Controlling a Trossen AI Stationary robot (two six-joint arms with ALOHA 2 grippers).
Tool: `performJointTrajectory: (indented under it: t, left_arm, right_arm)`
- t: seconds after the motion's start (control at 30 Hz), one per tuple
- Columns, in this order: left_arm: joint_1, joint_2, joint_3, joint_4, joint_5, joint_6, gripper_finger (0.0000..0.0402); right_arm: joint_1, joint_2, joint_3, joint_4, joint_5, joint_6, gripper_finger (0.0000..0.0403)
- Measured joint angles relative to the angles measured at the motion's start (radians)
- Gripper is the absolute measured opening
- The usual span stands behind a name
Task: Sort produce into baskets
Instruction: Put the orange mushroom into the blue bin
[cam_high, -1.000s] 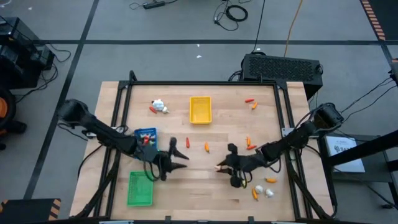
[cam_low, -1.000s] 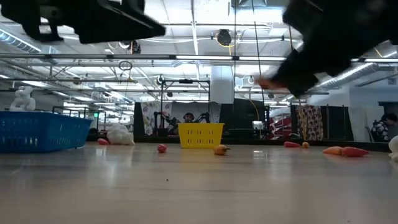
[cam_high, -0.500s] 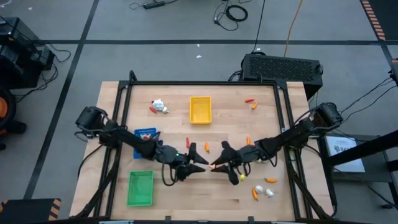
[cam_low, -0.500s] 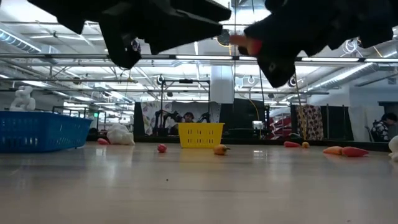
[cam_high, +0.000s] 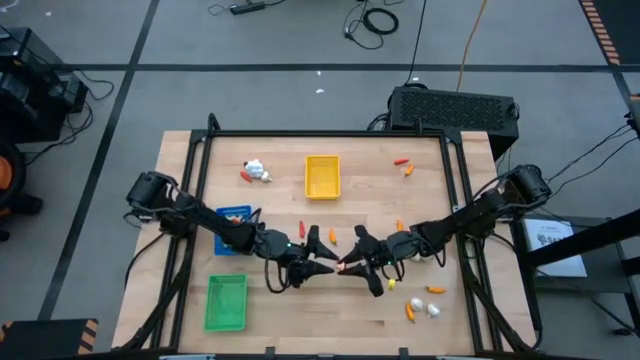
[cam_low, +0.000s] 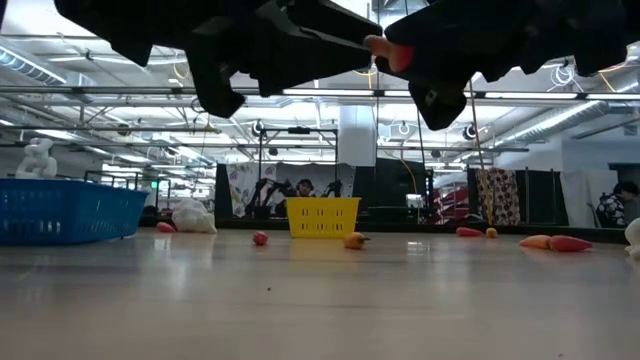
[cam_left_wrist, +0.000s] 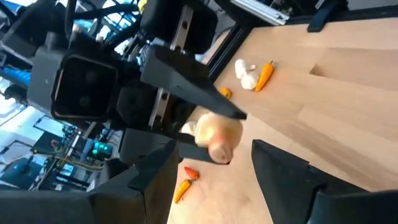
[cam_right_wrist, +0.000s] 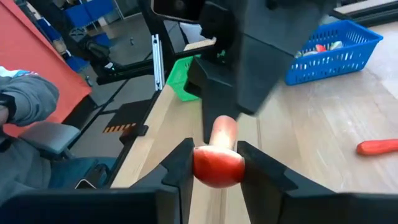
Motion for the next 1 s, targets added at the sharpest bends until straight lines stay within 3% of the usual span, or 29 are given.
performJointTrajectory:
  t: [0.33,1.0]
  left_arm:
    - [0.014,0.01,0.0,0.014,0.027,-0.001,0.0204]
    - [0.026,0.027,0.0,0.056,-0.014,0.006,0.0085]
  right_arm:
    - [-0.012,0.0,0.0,0.008,0.0,-0.003,0.01]
    - [-0.038,0.0,-0.001,0.012,-0.023,-0.001,0.01]
